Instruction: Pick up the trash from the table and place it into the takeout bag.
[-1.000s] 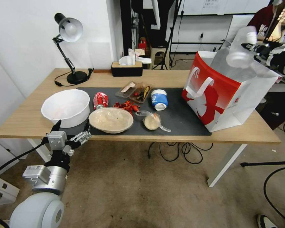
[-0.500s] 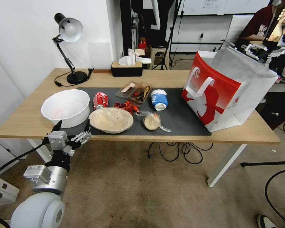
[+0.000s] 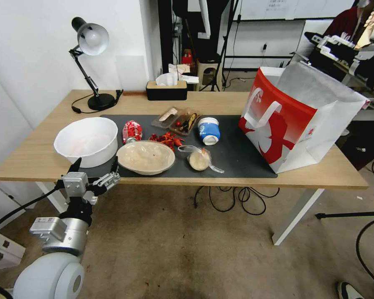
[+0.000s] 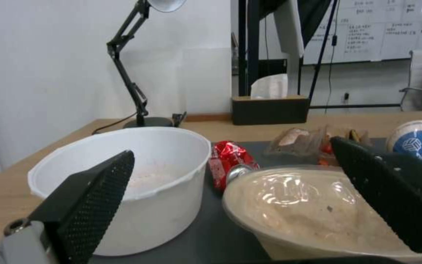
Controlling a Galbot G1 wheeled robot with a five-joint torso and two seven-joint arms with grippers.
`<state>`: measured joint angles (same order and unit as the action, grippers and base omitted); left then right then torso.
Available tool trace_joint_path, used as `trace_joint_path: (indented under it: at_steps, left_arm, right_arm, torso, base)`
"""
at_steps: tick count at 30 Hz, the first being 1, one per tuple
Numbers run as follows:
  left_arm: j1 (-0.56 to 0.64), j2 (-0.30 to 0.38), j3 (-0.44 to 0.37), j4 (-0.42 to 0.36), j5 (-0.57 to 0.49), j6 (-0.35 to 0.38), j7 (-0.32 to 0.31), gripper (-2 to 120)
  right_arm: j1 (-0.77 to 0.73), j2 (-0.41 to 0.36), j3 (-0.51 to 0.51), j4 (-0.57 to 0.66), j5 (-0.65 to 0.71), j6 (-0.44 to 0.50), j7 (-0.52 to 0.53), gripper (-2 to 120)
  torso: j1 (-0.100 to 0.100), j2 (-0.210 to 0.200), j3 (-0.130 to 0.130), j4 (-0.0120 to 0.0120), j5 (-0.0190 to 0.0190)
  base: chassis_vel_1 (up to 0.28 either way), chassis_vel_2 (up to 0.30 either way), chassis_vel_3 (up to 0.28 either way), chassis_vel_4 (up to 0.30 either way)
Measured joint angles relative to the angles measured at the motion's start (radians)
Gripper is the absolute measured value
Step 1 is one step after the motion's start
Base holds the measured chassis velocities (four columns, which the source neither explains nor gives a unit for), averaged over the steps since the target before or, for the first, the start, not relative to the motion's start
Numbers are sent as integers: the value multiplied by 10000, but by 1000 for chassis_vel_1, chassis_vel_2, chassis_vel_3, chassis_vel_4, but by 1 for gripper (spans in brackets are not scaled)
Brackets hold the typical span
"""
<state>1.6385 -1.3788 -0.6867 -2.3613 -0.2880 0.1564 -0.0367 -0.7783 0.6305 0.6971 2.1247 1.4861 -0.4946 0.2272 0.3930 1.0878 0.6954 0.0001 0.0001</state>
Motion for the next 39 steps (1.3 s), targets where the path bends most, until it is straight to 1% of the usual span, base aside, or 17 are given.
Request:
trace_joint_path:
  at_steps: [3, 4, 6, 7, 8, 10, 11, 13, 15, 18, 19, 22, 23, 26, 31, 33, 39]
  left_arm:
    - [-19, 13, 6, 33, -42, 3, -3, 100]
    - [-19, 13, 6, 33, -42, 3, -3, 100]
    - [-34, 32, 6, 69, -79, 4, -8, 100]
    - [-34, 32, 6, 69, -79, 4, -8, 100]
    - [-41, 48, 10, 85, -101, 5, -10, 100]
    - [-58, 58, 26, 100, -125, 5, -10, 100]
    - [-58, 58, 26, 100, -125, 5, -10, 100]
    - [-71, 74, 46, 110, -152, 7, -14, 100]
    - [-66, 95, 55, 110, -185, 9, -14, 100]
    - [-62, 106, 55, 110, -198, 10, -15, 100]
    - [-49, 118, 53, 110, -216, 10, -14, 100]
    - [-21, 136, 43, 95, -237, 10, -15, 100]
    - [-21, 136, 43, 95, -237, 10, -15, 100]
    - [-8, 159, 14, 56, -272, 10, -15, 100]
    - [-5, 157, -6, 36, -296, 10, -15, 100]
    - [-12, 130, -6, 35, -300, 7, -12, 100]
    - [-50, 108, 2, 39, -308, 6, -11, 100]
  right_arm:
    - [-1725, 351, 1211, 1339, -633, 738, -366, 100]
    - [-1725, 351, 1211, 1339, -633, 738, -366, 100]
    - [-3346, 814, 1946, 2274, -1262, 1178, -659, 100]
    - [-3346, 814, 1946, 2274, -1262, 1178, -659, 100]
    - [-4193, 1133, 2249, 2668, -1639, 1414, -777, 100]
    - [-5089, 1623, 2481, 3055, -2173, 1635, -836, 100]
    - [-5089, 1623, 2481, 3055, -2173, 1635, -836, 100]
    - [-6161, 2341, 2594, 3321, -2870, 1768, -884, 100]
    - [-7000, 3006, 2549, 3368, -3591, 1848, -889, 100]
    - [-7334, 3289, 2473, 3350, -3907, 1878, -889, 100]
    - [-7777, 3705, 2282, 3290, -4408, 1958, -887, 100]
    - [-8444, 4426, 1623, 3106, -5602, 2281, -878, 100]
    - [-8444, 4426, 1623, 3106, -5602, 2281, -878, 100]
    - [-8668, 4845, 1187, 2879, -6304, 2554, -871, 100]
    - [-8880, 5089, 878, 2814, -6706, 2710, -868, 100]
    - [-9064, 5275, 573, 2803, -7039, 2838, -873, 100]
    - [-9086, 5433, 279, 2804, -7261, 2867, -876, 100]
  torso:
    - [0, 0, -1, -3, -2]
    - [0, 0, -1, -3, -2]
    - [-1, 0, -1, -4, -2]
    - [-1, 0, -1, -4, -2]
    - [-1, 1, -1, -5, 0]
    - [-2, 1, -1, -3, -4]
    - [-2, 1, -1, -3, -4]
    - [-1, 1, 1, -2, -3]
    - [-2, 1, 0, -2, -2]
    - [-2, 1, 0, -3, -1]
    - [-2, 1, 0, -3, -2]
    - [-2, 2, 0, -3, -3]
    - [-2, 2, 0, -3, -3]
    - [-2, 1, 0, 0, -3]
    - [-1, 1, 0, -1, -3]
    - [-2, 1, 0, -2, -2]
    - [-2, 1, 1, -2, -2]
  base:
    - [0, 0, 0, 0]
    - [0, 0, 0, 0]
    - [0, 0, 0, 0]
    - [0, 0, 0, 0]
    - [0, 0, 0, 0]
    - [0, 0, 0, 0]
    - [0, 0, 0, 0]
    - [0, 0, 0, 0]
    - [0, 0, 0, 0]
    - [0, 0, 0, 0]
    - [0, 0, 0, 0]
    - [0, 0, 0, 0]
    - [0, 0, 0, 0]
    - [0, 0, 0, 0]
    - [0, 0, 0, 0]
    - [0, 0, 0, 0]
    - [0, 0, 0, 0]
